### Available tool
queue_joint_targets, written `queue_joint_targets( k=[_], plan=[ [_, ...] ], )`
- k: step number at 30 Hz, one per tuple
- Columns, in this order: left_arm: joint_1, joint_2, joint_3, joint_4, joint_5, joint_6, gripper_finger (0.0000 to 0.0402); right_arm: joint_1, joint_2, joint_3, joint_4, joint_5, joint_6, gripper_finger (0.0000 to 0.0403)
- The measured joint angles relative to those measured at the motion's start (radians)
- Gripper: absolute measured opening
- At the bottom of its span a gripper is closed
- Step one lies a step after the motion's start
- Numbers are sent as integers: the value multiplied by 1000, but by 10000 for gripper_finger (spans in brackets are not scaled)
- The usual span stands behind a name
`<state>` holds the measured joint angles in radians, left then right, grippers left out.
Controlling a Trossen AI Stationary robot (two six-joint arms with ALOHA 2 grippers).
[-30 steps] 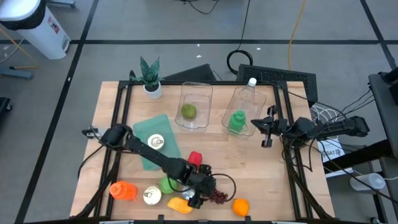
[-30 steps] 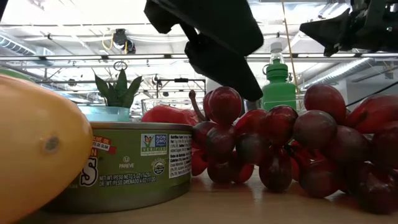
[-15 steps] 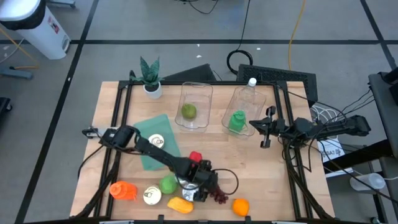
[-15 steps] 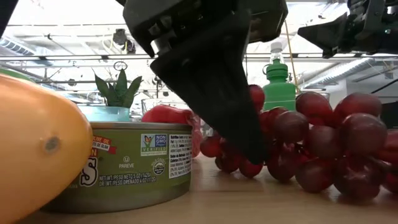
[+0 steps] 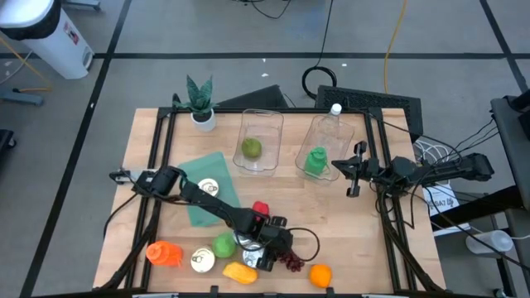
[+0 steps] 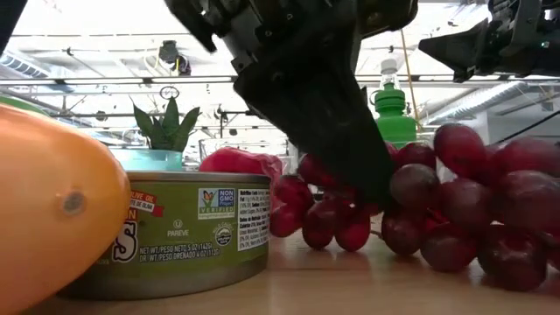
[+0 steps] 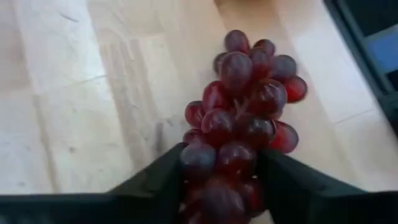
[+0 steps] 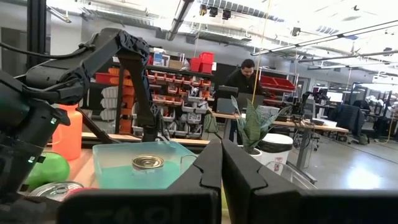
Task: Pick & Place Food Item
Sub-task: Put the grapes into the left transparent bin
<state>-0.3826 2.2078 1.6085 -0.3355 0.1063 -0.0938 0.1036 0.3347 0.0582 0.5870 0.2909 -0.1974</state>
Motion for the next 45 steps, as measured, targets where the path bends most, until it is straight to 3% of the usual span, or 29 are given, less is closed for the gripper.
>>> queue_joint_targets(
  k=[6, 13, 18, 24, 31, 37, 45],
  plan=[
    [24, -1, 0, -4, 94, -19, 62, 0, 1, 0, 0, 0, -1, 0],
    [25, -18, -1, 18, 124, 74, 55, 0, 11, 0, -1, -4, 2, 0],
    [38, -108, -1, 40, 125, 133, 52, 0, 21, 0, -2, -4, -3, 0],
    [41, -272, -1, 6, 69, 209, 52, 0, 25, 0, -1, -4, 1, 0],
    [23, -490, -20, -125, -78, 273, 51, 0, 32, 0, -1, -5, 10, 0],
    [-4, -753, -206, -91, -202, 280, 51, 0, 32, 0, -1, -5, 13, 0],
    [-41, -1179, -718, 254, -404, 208, 51, 0, 32, 0, 0, -5, 21, 0]
  ],
)
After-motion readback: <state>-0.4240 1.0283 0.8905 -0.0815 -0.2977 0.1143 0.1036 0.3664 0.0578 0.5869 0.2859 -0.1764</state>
